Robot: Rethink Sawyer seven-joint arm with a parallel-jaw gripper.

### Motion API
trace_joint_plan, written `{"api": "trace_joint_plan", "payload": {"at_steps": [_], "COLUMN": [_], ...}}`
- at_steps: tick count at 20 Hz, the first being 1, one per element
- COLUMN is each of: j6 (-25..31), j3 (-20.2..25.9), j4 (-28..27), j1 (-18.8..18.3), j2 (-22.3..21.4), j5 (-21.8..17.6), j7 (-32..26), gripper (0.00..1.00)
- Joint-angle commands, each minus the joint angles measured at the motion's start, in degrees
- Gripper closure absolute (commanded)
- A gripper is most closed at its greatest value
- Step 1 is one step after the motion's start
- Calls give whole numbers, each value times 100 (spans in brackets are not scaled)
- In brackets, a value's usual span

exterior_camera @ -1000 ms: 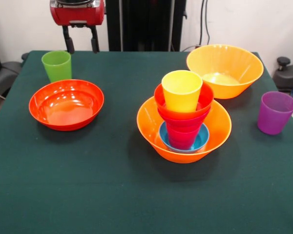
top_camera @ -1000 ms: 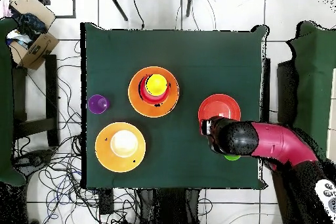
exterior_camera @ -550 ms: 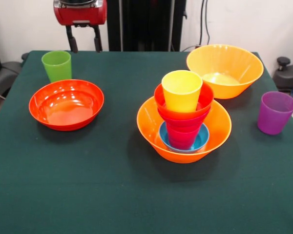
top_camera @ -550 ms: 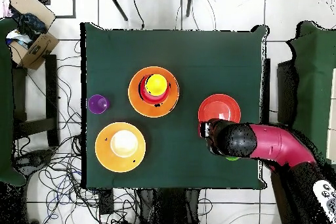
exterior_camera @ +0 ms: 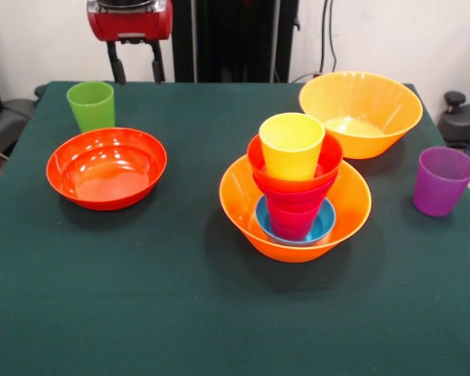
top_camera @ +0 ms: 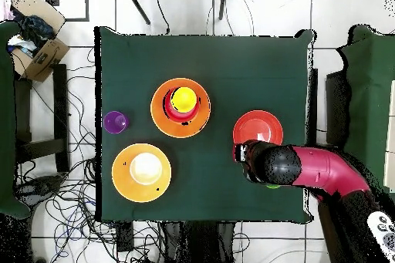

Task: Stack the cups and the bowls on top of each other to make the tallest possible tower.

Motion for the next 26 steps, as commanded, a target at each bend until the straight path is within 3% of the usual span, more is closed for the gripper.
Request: {"api": "trace_joint_plan", "payload": {"at_steps": [1, 12, 18, 26], "j6": [-412, -859, -1042, -869], "j3": [40, -62, -114, -454], "j4": [154, -77, -139, -216], "j1": [99, 6, -66, 48], "j2": [385, 1076, 1196, 1157], "j5": [-664, -1072, -1232, -1502], "j7": [-314, -177, -156, -43], "gripper": [0, 0, 0, 0]}}
